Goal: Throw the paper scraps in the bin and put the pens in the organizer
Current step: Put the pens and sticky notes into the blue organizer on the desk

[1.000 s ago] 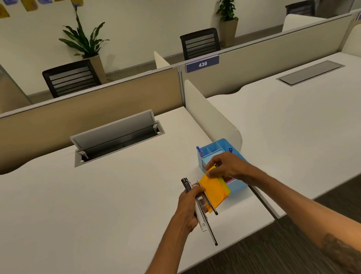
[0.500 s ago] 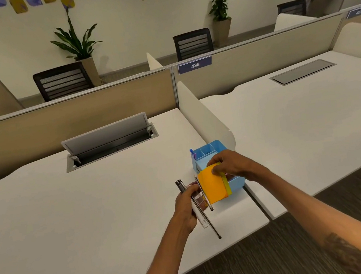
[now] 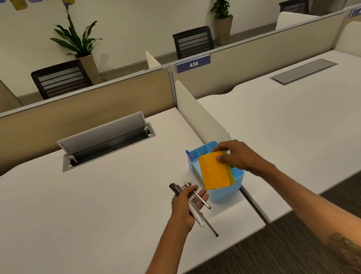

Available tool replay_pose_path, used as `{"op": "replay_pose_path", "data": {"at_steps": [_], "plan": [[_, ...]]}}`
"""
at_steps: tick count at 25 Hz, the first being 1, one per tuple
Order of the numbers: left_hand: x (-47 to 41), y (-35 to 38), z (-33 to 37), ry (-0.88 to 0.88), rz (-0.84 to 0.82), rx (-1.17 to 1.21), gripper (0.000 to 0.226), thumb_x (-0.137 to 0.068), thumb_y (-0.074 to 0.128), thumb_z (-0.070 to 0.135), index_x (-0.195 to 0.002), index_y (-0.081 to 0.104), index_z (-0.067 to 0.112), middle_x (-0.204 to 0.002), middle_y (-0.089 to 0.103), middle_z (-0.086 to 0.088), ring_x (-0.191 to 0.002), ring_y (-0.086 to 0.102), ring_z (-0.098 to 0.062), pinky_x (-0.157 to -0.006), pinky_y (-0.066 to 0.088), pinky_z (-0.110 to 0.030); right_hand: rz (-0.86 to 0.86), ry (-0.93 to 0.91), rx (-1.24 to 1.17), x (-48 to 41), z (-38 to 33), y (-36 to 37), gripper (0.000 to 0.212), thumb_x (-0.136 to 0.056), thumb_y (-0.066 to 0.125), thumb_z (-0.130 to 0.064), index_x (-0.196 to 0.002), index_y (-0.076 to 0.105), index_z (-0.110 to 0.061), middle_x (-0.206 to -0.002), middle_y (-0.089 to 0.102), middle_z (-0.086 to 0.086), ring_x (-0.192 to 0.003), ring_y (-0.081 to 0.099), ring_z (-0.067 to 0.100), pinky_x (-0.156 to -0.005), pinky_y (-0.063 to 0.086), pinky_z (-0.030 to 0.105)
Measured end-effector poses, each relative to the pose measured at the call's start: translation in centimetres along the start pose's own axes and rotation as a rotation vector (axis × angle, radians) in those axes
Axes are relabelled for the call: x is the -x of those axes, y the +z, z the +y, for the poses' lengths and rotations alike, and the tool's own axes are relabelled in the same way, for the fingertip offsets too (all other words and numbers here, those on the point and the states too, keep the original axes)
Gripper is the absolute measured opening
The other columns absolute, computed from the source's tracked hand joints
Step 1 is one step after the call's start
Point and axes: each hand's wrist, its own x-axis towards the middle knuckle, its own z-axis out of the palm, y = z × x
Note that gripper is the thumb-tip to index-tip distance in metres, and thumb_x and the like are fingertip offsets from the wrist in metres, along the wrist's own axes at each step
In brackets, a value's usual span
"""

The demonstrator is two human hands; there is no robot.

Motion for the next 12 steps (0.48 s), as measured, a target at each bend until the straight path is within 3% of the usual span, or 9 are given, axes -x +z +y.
{"op": "replay_pose_path", "data": {"at_steps": [4, 12], "plan": [[-0.2, 0.3, -0.5, -0.009, 0.001, 0.026, 0.011, -0.092, 0.060, -0.001, -0.102, 0.062, -0.001, -0.073, 0.075, -0.018, -0.074, 0.075, -0.039, -0.056, 0.062, -0.044, 0.175, -0.077, -0.061, -0.3, 2.4, 0.4, 0.020, -0.096, 0.059, -0.017, -0.114, 0.063, -0.011, -0.118, 0.065, 0.008, -0.106, 0.058, 0.026, -0.084, 0.049, 0.035], [-0.7, 0.4, -1.1, -0.046, -0.008, 0.072, 0.012, -0.093, 0.060, 0.003, -0.104, 0.064, 0.001, -0.079, 0.075, -0.020, -0.075, 0.075, -0.039, -0.061, 0.063, -0.046, 0.072, -0.144, -0.100, -0.9, 6.4, 2.4, 0.010, -0.097, 0.055, -0.008, -0.104, 0.062, -0.010, -0.103, 0.065, 0.004, -0.096, 0.058, 0.021, -0.075, 0.045, 0.020]]}}
